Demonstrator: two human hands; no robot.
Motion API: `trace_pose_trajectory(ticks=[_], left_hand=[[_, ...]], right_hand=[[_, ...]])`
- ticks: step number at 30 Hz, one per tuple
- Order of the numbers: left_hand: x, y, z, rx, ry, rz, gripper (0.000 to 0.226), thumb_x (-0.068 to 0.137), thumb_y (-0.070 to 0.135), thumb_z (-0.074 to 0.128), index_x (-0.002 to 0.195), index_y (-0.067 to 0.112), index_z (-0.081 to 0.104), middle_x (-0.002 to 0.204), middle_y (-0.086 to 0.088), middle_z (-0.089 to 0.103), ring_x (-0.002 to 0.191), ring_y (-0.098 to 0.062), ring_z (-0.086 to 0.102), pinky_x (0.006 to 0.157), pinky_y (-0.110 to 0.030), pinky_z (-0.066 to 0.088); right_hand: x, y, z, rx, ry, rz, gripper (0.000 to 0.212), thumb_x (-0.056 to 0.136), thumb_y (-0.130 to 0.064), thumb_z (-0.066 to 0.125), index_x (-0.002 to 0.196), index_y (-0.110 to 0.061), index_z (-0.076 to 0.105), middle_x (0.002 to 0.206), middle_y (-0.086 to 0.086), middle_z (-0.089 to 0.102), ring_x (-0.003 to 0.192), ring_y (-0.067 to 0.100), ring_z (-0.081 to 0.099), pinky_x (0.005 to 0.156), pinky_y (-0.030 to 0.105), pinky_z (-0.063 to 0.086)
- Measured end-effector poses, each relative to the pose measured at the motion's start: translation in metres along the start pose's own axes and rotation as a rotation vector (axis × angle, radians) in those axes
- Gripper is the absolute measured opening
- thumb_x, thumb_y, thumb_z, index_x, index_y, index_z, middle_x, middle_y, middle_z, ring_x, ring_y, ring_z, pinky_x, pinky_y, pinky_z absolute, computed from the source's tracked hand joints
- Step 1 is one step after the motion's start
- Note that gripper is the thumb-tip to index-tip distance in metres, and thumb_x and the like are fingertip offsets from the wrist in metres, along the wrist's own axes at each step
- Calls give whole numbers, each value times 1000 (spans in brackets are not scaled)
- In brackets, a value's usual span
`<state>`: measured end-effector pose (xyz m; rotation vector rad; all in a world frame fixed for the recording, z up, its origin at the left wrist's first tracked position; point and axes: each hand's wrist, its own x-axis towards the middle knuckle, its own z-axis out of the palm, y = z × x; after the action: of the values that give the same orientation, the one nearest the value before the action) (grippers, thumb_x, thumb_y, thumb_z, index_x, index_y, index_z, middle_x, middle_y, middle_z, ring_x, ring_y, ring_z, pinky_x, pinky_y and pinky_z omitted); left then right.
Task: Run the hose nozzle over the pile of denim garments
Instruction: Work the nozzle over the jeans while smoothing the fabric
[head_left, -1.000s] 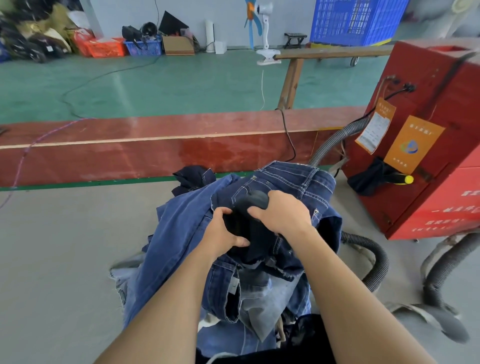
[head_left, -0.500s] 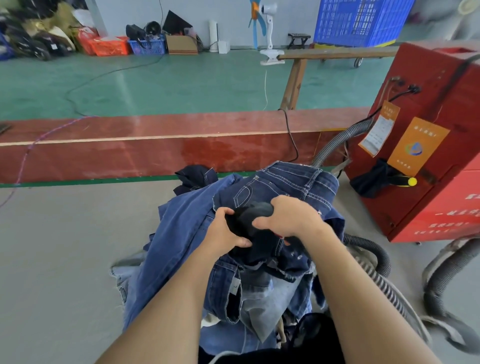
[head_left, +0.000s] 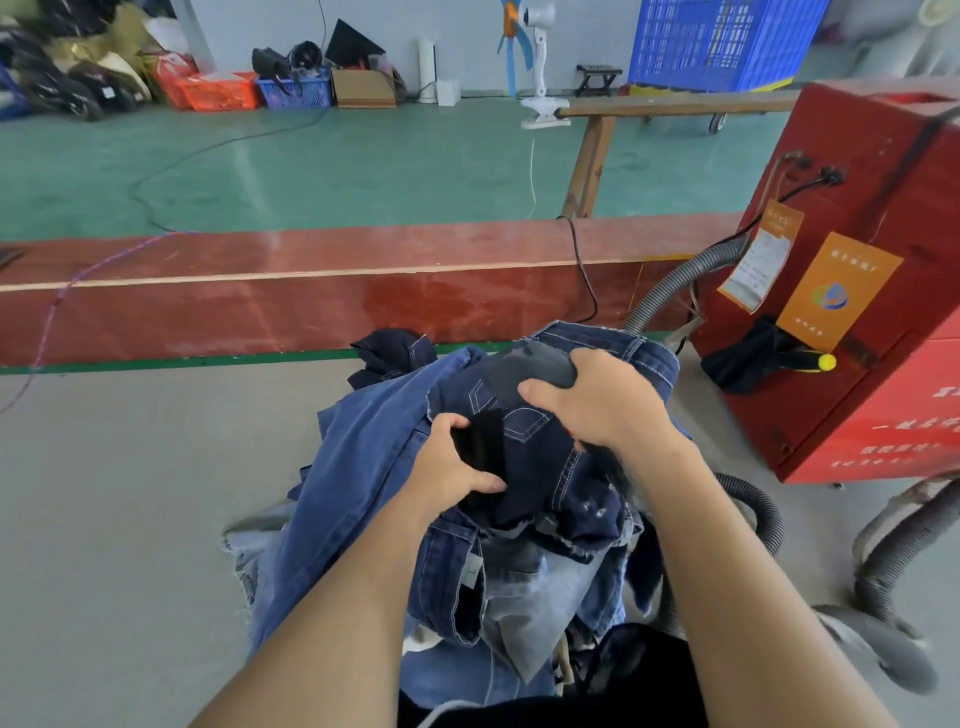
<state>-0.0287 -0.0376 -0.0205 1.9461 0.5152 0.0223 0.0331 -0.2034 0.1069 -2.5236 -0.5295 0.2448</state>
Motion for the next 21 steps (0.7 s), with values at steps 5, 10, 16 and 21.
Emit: trace_pose_trajectory(ticks=[5, 10, 16, 21], left_hand=[[3, -1, 2, 22, 11, -16, 80, 61, 7, 89, 117, 24, 35, 121, -2, 48, 111, -20, 47, 90, -32, 43], [3, -1, 1, 1, 10, -29, 82, 61, 9, 90, 119, 27, 35, 119, 2, 47, 109, -16, 45, 86, -28, 41], [-1, -2, -1, 3, -8, 17, 81, 62, 11, 89, 121, 23, 36, 120, -1, 48, 110, -19, 48, 92, -32, 45], [1, -1, 1, 8, 5, 0, 80, 61, 10, 90, 118, 23, 36, 119, -2, 49, 109, -20, 48, 88, -30, 42]], right_hand=[[0, 1, 21, -234, -281, 33, 40, 83, -52, 63, 90, -14, 54, 78, -1, 60, 77, 23, 60, 64, 33, 45], [4, -3, 38, -217, -121, 53, 39, 90, -52, 56, 99, -14, 48, 91, 1, 56, 85, 26, 58, 64, 33, 41], [8, -4, 13, 22, 126, 33, 40, 90, -53, 52, 98, -14, 50, 84, 3, 66, 77, 26, 66, 69, 34, 50], [1, 0, 5, -46, -109, 30, 37, 86, -50, 59, 85, -15, 48, 70, 3, 66, 68, 22, 65, 69, 34, 50]])
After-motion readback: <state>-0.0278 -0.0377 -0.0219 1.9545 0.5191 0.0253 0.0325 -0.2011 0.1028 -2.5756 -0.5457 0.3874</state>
